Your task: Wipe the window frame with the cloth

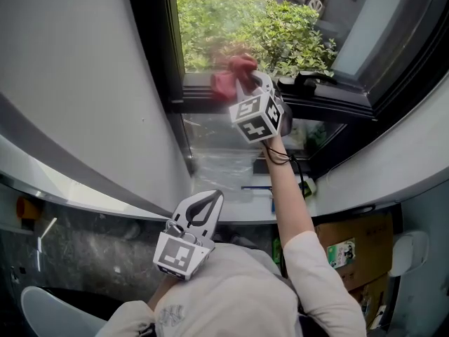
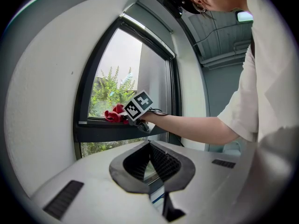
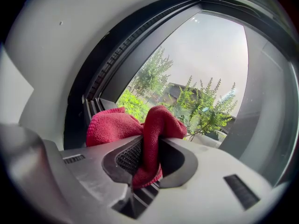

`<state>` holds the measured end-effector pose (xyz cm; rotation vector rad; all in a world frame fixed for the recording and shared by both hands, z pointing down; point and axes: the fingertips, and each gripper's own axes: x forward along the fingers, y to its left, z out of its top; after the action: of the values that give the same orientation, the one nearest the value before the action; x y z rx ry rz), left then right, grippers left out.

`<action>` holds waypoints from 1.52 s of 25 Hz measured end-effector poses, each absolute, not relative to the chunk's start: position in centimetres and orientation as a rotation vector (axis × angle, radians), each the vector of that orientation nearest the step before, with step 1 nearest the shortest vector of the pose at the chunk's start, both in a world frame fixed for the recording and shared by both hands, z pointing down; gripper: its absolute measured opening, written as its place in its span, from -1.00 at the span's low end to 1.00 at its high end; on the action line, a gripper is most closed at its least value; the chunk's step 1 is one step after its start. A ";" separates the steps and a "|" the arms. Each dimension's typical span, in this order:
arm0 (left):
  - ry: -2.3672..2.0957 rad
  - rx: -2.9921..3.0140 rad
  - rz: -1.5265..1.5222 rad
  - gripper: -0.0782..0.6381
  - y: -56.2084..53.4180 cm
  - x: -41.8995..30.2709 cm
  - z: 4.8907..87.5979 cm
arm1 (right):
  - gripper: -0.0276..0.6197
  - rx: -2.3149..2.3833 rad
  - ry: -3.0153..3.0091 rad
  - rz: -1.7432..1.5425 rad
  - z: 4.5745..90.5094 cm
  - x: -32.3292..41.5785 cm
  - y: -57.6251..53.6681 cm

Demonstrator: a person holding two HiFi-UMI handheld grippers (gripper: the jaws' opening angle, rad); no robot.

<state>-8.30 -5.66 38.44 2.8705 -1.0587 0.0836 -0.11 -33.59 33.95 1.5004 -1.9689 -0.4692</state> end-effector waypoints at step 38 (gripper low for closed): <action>-1.038 2.835 0.074 -0.76 -4.8 -9.0 39.1 | -0.68 1.697 -1.868 -0.443 33.7 8.3 -32.4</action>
<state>-9.03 -4.76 39.06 2.8350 -1.0378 0.0741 8.27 -32.37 33.73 1.6969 -1.8679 -0.4432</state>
